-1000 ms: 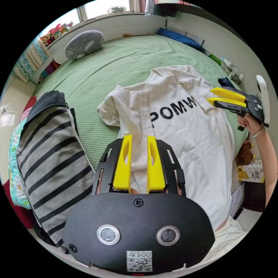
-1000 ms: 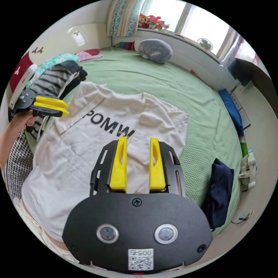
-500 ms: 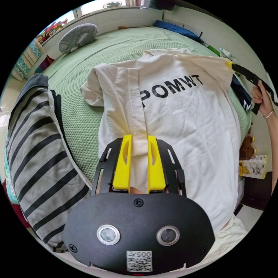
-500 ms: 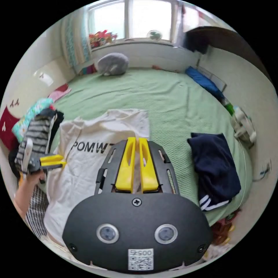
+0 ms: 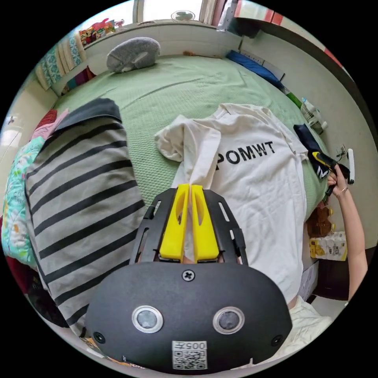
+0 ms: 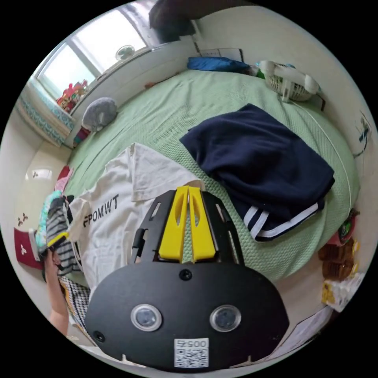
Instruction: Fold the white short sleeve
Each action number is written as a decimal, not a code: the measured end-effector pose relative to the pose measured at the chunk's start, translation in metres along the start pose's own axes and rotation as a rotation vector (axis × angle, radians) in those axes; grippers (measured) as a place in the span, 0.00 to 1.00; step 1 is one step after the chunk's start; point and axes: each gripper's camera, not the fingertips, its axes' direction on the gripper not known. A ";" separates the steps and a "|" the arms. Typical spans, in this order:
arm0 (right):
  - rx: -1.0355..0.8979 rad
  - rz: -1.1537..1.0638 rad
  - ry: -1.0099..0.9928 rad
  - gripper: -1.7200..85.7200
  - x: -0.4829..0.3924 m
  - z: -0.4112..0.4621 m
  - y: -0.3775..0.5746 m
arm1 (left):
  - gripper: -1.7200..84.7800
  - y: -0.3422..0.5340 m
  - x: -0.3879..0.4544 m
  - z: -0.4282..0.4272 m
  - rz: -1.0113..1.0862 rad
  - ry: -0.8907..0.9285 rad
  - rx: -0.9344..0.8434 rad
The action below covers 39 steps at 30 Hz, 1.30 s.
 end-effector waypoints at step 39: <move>-0.106 -0.622 0.212 0.08 -0.261 0.182 -0.082 | 0.09 -0.120 -0.001 0.097 0.043 -0.071 -0.199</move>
